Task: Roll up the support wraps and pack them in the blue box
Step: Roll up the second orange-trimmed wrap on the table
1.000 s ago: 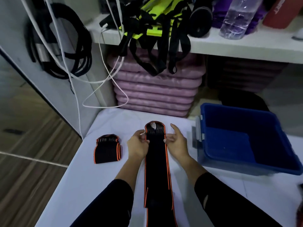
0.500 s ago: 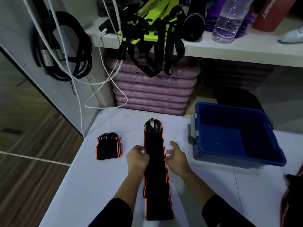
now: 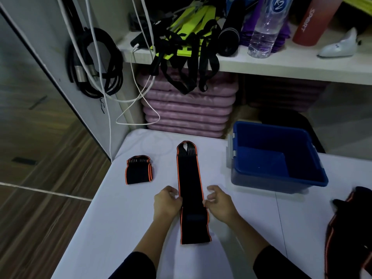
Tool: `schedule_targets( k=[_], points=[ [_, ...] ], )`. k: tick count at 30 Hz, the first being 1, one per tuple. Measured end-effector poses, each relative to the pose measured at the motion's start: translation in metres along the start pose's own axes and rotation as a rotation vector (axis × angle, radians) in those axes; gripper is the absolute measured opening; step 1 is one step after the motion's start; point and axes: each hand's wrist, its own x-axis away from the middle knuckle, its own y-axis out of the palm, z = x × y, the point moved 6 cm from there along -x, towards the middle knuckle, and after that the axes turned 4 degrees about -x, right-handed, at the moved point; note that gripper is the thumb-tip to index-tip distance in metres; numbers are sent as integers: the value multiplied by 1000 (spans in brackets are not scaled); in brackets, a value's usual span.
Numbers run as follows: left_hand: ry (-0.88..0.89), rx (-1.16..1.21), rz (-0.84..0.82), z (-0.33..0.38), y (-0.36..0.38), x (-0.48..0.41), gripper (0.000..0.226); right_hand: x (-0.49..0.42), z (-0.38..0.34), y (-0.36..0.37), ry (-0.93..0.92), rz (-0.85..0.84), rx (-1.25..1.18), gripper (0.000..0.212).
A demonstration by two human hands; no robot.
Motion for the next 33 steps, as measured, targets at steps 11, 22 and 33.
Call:
schedule_targets(
  k=[11,22,33],
  points=[
    [56,-34,-132,-15,16,35,53,40,10,8,-1,-26,-134,46],
    [248,-60,-210,-41,24,68,23,80,14,9,-229,-282,-22,37],
    [322,-73,-13,-37,23,73,17,77,10,16,-300,-68,156,28]
  ],
)
